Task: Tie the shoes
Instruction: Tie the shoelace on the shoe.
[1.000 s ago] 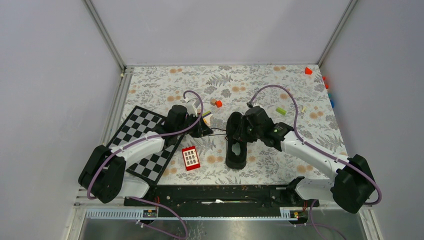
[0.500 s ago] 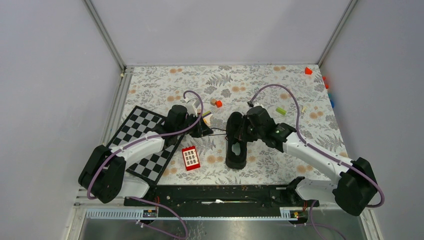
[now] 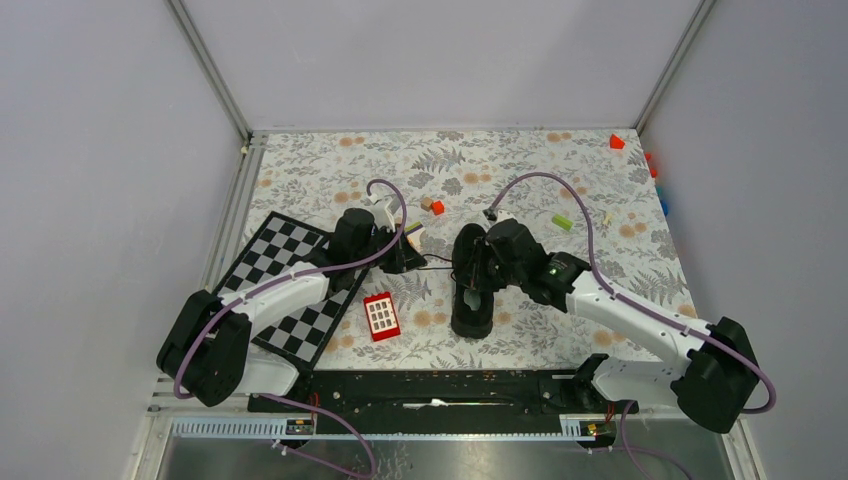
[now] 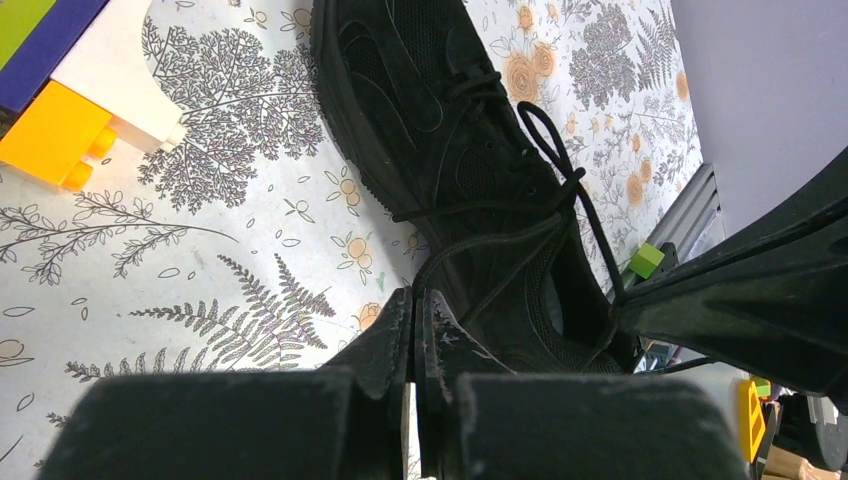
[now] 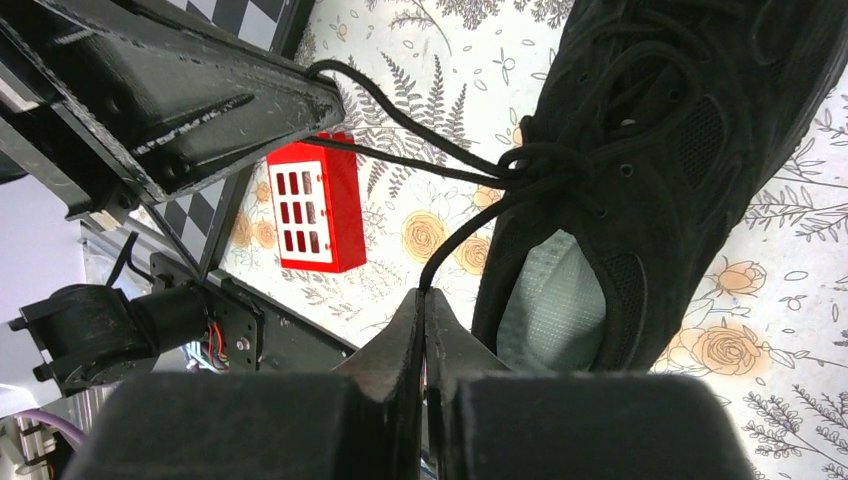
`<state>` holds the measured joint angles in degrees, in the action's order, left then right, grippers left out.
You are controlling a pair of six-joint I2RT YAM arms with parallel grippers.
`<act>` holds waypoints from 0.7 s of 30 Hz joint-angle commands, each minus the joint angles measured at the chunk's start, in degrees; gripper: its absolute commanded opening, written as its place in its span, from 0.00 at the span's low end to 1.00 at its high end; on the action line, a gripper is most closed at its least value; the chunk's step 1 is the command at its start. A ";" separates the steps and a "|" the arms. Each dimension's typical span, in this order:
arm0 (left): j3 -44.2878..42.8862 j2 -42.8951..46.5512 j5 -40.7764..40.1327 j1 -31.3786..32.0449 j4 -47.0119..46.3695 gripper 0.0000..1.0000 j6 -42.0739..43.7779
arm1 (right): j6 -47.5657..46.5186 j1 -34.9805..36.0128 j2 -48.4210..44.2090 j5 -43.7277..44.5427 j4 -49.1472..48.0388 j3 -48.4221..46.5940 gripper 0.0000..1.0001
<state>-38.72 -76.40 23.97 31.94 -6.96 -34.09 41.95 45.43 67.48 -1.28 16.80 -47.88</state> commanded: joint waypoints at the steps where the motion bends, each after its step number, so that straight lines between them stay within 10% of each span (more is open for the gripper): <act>1: -2.50 0.37 0.06 0.22 -1.05 0.00 0.86 | 0.85 1.10 0.78 -0.57 -1.93 -2.07 0.00; 21: -2.74 0.20 0.05 0.22 -0.17 0.00 1.37 | 1.09 1.25 3.05 -2.17 -4.43 -0.39 0.00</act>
<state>-39.31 -76.40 23.97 31.99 -5.87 -33.89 42.50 46.06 69.93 -2.59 14.94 -47.92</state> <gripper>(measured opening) 0.014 0.014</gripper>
